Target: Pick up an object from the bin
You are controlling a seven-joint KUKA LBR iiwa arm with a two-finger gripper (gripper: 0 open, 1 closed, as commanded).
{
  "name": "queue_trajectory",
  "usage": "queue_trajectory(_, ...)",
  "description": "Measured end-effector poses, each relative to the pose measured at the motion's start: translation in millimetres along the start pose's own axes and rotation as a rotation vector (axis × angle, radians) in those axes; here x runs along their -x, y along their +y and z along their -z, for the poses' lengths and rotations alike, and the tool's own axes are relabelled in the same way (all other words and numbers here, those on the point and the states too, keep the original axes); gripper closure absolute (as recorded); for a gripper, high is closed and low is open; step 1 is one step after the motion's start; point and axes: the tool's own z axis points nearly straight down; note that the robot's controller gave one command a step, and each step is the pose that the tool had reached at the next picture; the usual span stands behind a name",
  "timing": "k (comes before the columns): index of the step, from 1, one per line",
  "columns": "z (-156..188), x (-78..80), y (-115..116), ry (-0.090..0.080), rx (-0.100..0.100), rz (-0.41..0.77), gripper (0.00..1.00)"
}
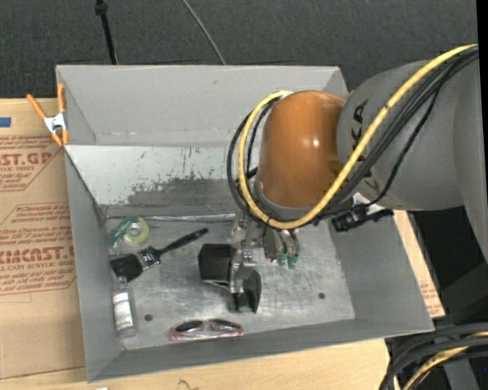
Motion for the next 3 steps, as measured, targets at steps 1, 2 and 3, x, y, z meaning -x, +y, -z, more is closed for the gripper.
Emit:
queue_trajectory(1,0.0,0.0,0.0,0.000,0.000,0.000,1.00)
queue_trajectory(2,-39.2,18.9,-9.0,-0.017,0.012,-0.008,1.00)
queue_trajectory(3,-29.6,6.0,-12.9,0.015,-0.004,0.007,1.00)
